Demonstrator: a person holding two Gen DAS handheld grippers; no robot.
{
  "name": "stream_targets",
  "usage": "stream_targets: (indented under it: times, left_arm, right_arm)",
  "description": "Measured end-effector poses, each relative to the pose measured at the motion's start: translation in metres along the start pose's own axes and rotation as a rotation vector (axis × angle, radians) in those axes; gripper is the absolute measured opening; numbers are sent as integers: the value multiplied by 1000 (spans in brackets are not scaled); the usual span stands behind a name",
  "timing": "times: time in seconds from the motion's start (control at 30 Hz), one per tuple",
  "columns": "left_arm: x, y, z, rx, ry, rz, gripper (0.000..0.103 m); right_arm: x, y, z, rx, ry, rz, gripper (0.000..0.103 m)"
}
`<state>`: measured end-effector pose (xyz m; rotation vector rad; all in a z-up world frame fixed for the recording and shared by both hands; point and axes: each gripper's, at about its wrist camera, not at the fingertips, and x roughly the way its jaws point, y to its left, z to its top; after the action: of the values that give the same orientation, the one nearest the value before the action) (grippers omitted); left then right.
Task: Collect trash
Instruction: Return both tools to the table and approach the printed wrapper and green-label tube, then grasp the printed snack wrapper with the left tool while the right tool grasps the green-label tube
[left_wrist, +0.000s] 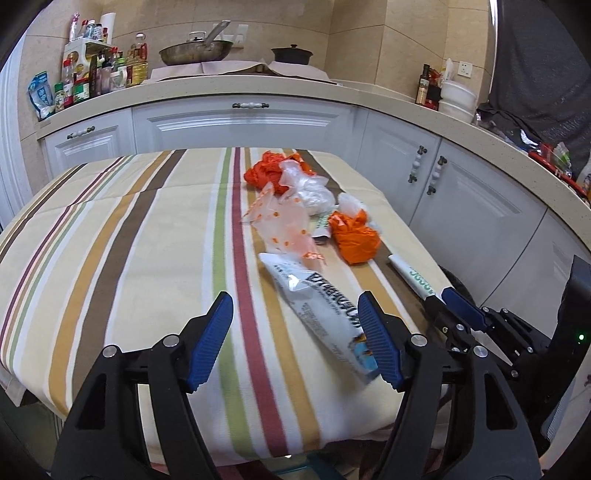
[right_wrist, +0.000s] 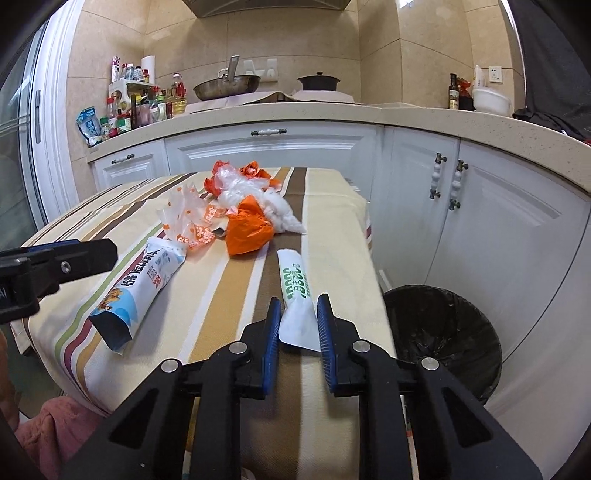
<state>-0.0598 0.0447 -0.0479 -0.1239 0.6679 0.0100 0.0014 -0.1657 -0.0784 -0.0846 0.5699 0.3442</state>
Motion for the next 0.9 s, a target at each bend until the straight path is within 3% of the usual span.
stream_targets:
  times: [0.3,0.63,0.73,0.9]
  left_arm:
    - [23,-29,-15,70,40,4,67]
    - [25,-20,-22,65,69,6,31]
    - [24,-16,-23,58,72,-5,25]
    - [21,-11,-24,55,68,-23,21]
  right_arm:
    - [-7,-11,-2,27,-16,-2,18]
    - [0,-12,-6,28,8,46,22]
    - [1,-11,-6,21,11,49,31]
    - [3,-8,-7,17,15,47,37]
